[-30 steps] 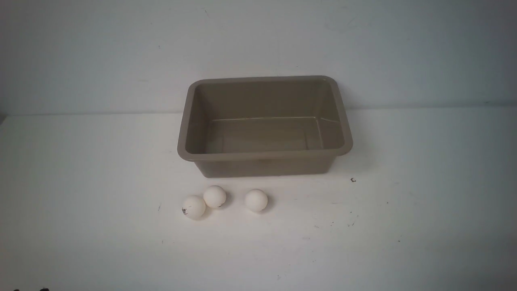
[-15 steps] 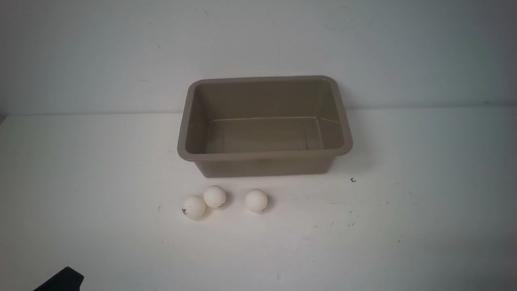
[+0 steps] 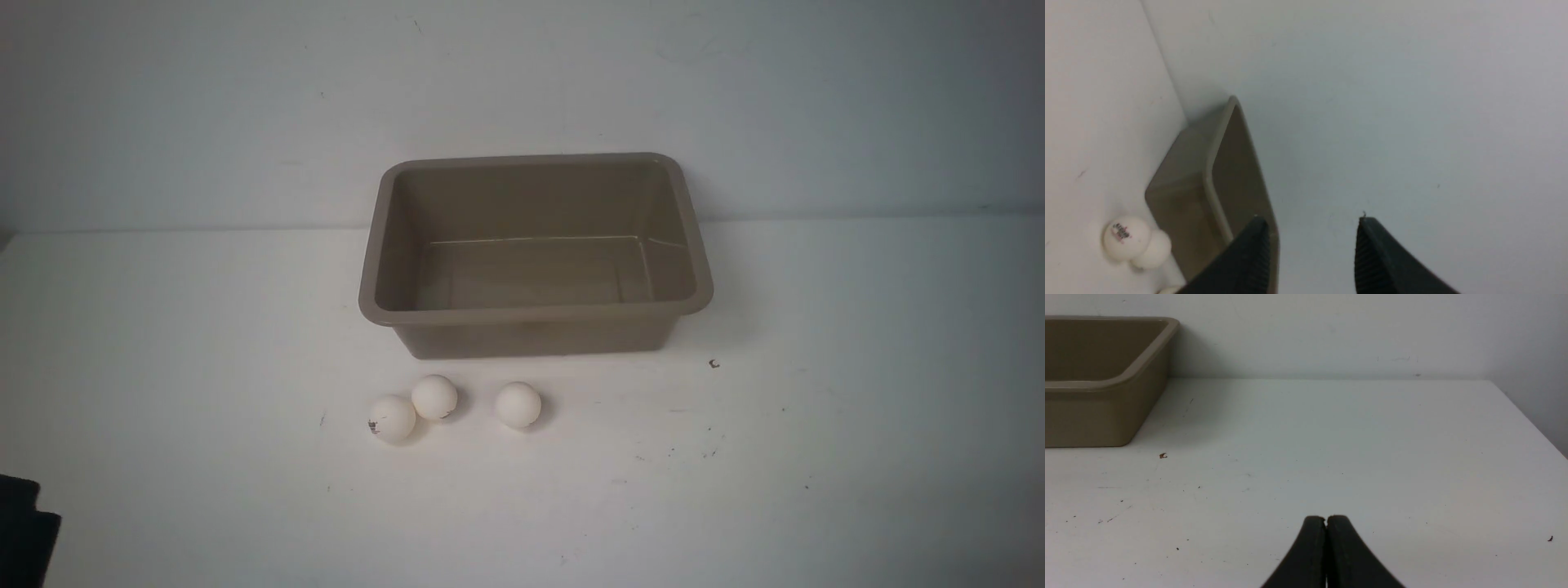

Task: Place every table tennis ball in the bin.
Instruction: Use the left arm to clamp the table tennis ball closest to it

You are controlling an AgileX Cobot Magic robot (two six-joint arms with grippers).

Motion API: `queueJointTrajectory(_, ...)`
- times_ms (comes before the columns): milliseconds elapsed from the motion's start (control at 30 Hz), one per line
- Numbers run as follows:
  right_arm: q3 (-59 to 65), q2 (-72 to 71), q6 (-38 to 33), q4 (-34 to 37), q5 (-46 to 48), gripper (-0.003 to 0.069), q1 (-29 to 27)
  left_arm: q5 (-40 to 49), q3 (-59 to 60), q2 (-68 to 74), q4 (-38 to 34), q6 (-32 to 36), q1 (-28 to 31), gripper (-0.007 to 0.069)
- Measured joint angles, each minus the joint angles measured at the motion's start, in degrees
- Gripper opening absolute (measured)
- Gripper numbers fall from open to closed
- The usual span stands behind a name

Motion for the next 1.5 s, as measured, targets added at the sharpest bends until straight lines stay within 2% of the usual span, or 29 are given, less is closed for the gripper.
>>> queueJointTrajectory(233, 0.0, 0.0, 0.0, 0.0, 0.0, -0.0015, 0.0, -5.7, -0.6, 0.0, -4.4, -0.1, 0.0, 0.0268)
queueJointTrajectory(400, 0.0, 0.0, 0.0, 0.0, 0.0, -0.0015, 0.0, -7.6, -0.6, 0.0, -12.5, -0.8, 0.0, 0.0268)
queueJointTrajectory(567, 0.0, 0.0, 0.0, 0.0, 0.0, -0.0015, 0.0, -10.0, -0.6, 0.0, -25.5, -1.3, 0.0, 0.0268)
queueJointTrajectory(700, 0.0, 0.0, 0.0, 0.0, 0.0, -0.0015, 0.0, -9.7, -1.4, 0.0, -26.9, -1.3, 0.0, 0.0268)
queueJointTrajectory(767, 0.0, 0.0, 0.0, 0.0, 0.0, -0.0015, 0.0, -9.7, -2.5, 0.0, -26.3, 1.2, 0.0, 0.0268)
queueJointTrajectory(800, 0.0, 0.0, 0.0, 0.0, 0.0, -0.0015, 0.0, -9.7, -3.0, 0.0, -24.7, 2.7, 0.0, 0.0268)
queueJointTrajectory(933, 0.0, 0.0, 0.0, 0.0, 0.0, -0.0015, 0.0, -7.7, -10.4, 0.0, -9.3, 19.3, 0.0, 0.0244)
queueJointTrajectory(967, 0.0, 0.0, 0.0, 0.0, 0.0, -0.0015, 0.0, -6.2, -12.9, 0.0, -5.0, 24.1, 0.0, 0.0235)
queueJointTrajectory(1000, 0.0, 0.0, 0.0, 0.0, 0.0, -0.0015, 0.0, -4.4, -16.4, 0.1, 0.8, 31.6, 0.0, 0.0222)
queueJointTrajectory(1167, 0.0, 0.0, 0.0, 0.0, 0.0, -0.0015, 0.0, 6.9, -27.0, 7.0, 11.4, 51.0, 0.0, 0.0206)
queueJointTrajectory(1300, 0.0, 0.0, 0.0, 0.0, 0.0, -0.0015, 0.0, 18.9, -31.9, 18.8, 18.2, 55.4, 0.0, 0.0206)
queueJointTrajectory(1500, 0.0, 0.0, 0.0, 0.0, 0.0, -0.0015, 0.0, 27.4, -36.5, 34.9, 31.9, 52.2, 0.0, 0.0206)
